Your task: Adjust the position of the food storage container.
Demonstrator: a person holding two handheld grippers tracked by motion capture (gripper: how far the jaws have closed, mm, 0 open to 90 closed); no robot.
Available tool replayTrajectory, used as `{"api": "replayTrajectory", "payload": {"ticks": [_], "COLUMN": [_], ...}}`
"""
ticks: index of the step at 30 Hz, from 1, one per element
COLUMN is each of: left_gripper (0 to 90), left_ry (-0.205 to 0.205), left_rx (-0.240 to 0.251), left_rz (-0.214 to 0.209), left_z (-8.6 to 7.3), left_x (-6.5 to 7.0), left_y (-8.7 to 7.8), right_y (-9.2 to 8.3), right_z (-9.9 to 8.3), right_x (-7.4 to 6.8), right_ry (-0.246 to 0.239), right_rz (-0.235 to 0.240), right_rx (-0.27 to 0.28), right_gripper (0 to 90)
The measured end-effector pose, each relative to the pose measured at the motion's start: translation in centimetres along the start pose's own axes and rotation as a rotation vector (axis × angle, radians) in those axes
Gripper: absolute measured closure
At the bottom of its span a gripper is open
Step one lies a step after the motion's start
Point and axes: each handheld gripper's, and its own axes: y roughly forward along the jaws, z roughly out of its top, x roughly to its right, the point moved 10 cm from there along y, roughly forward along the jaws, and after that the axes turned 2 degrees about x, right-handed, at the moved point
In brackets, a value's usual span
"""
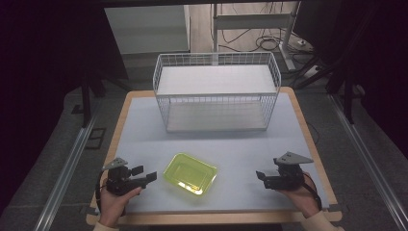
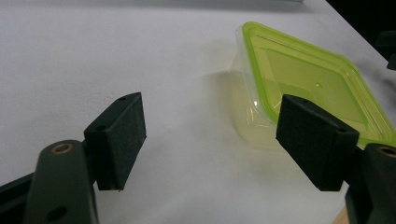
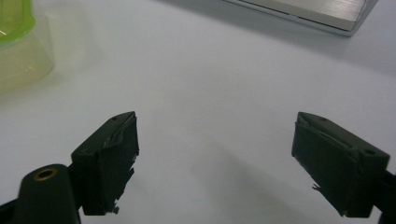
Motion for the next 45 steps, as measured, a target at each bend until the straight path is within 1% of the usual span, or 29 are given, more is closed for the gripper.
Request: {"api": "replayTrajectory", "payload": {"ticks": [1, 3, 5, 6, 7, 8, 9, 10, 11, 13, 14, 15, 16, 17, 18, 20, 22, 23, 24, 27, 31, 32, 33, 34, 36, 38, 41, 43, 45], "left_gripper": [23.7, 23.7, 23.7, 23.8, 23.8, 23.8, 23.8, 23.8, 23.8, 23.8, 23.9, 23.9, 23.9, 23.9, 23.9, 23.9, 23.9, 23.9, 23.9, 24.0, 24.1, 24.1, 24.1, 24.1, 24.1, 24.2, 24.2, 24.2, 24.2], "left_ry": [-0.001, -0.001, -0.003, -0.004, -0.004, -0.004, -0.005, -0.005, -0.005, -0.005, -0.005, -0.004, -0.004, -0.004, -0.004, -0.003, -0.003, -0.002, -0.002, -0.003, -0.007, -0.006, -0.007, -0.006, -0.004, -0.003, -0.006, -0.008, -0.010], "left_rx": [0.001, -0.001, -0.001, 0.000, 0.001, 0.001, 0.001, 0.002, 0.003, 0.004, 0.004, 0.003, 0.003, 0.000, 0.000, 0.000, -0.002, -0.003, -0.003, -0.002, -0.005, -0.007, -0.007, -0.008, -0.009, -0.011, -0.012, -0.012, -0.010], "left_rz": [0.000, 0.003, 0.006, 0.007, 0.006, 0.006, 0.008, 0.010, 0.010, 0.011, 0.012, 0.013, 0.013, 0.013, 0.013, 0.013, 0.013, 0.013, 0.013, 0.013, 0.018, 0.019, 0.019, 0.019, 0.017, 0.018, 0.019, 0.021, 0.021], "left_z": [0.0, 0.0, 0.0, 0.0, 0.0, 0.0, 0.0, 0.1, 0.1, 0.1, 0.1, 0.1, 0.1, 0.1, 0.1, 0.1, 0.0, 0.0, 0.0, 0.0, 0.0, 0.0, 0.0, 0.0, 0.0, -0.1, -0.1, -0.1, -0.1], "left_x": [0.0, -0.1, -0.2, -0.2, -0.2, -0.1, -0.1, -0.2, -0.2, -0.2, -0.3, -0.3, -0.3, -0.3, -0.3, -0.3, -0.3, -0.3, -0.3, -0.3, -0.5, -0.5, -0.5, -0.5, -0.5, -0.5, -0.6, -0.6, -0.6], "left_y": [0.0, 0.0, 0.0, 0.0, 0.0, -0.1, -0.2, -0.2, -0.2, -0.2, -0.2, -0.2, -0.2, -0.2, -0.2, -0.2, -0.2, -0.2, -0.2, -0.2, -0.2, -0.2, -0.2, -0.2, -0.1, -0.1, 0.0, 0.0, 0.0], "right_y": [-0.1, -0.2, -0.4, -0.5, -0.5, -0.5, -0.6, -0.6, -0.6, -0.7, -0.8, -0.9, -0.9, -0.9, -0.9, -1.1, -1.3, -1.5, -1.5, -1.7, -1.5, -1.4, -1.4, -1.2, -1.2, -0.9, -0.4, 0.1, 0.4], "right_z": [0.1, 0.2, 0.2, 0.2, 0.2, 0.2, 0.1, 0.1, 0.1, 0.1, 0.1, 0.1, 0.1, 0.2, 0.2, 0.4, 0.6, 0.8, 0.8, 1.0, 1.3, 1.5, 1.5, 1.7, 1.7, 2.0, 2.5, 2.8, 3.0], "right_x": [0.0, -0.1, -0.1, -0.1, -0.1, -0.1, 0.0, -0.2, -0.2, -0.4, -0.6, -0.6, -0.6, -0.7, -0.7, -0.7, -0.8, -1.1, -1.1, -1.7, -2.8, -3.4, -3.4, -4.0, -4.3, -5.2, -7.2, -8.7, -9.6], "right_ry": [0.003, 0.005, 0.004, -0.007, -0.007, -0.010, -0.020, -0.022, -0.022, -0.014, -0.011, -0.013, -0.013, -0.016, -0.016, -0.015, -0.020, -0.019, -0.019, -0.026, -0.041, -0.044, -0.044, -0.051, -0.052, -0.062, -0.088, -0.116, -0.129], "right_rz": [0.008, 0.013, 0.015, 0.013, 0.013, 0.013, 0.010, 0.019, 0.019, 0.042, 0.052, 0.052, 0.052, 0.057, 0.057, 0.059, 0.066, 0.083, 0.083, 0.108, 0.133, 0.146, 0.146, 0.159, 0.165, 0.182, 0.222, 0.251, 0.270], "right_rx": [0.011, 0.013, 0.016, 0.012, 0.012, 0.012, 0.010, 0.003, 0.003, 0.005, -0.001, -0.002, -0.002, -0.004, -0.004, -0.001, 0.007, 0.009, 0.009, 0.014, 0.013, 0.013, 0.013, 0.015, 0.015, 0.014, 0.010, 0.002, 0.000], "right_gripper": [17.4, 18.0, 20.4, 24.6, 24.6, 26.8, 29.9, 34.3, 34.3, 42.1, 50.2, 53.9, 53.9, 62.9, 62.9, 74.6, 83.0, 89.8, 89.8, 90.0, 90.0, 90.0, 90.0, 89.9, 89.9, 90.0, 90.0, 90.0, 90.0]}}
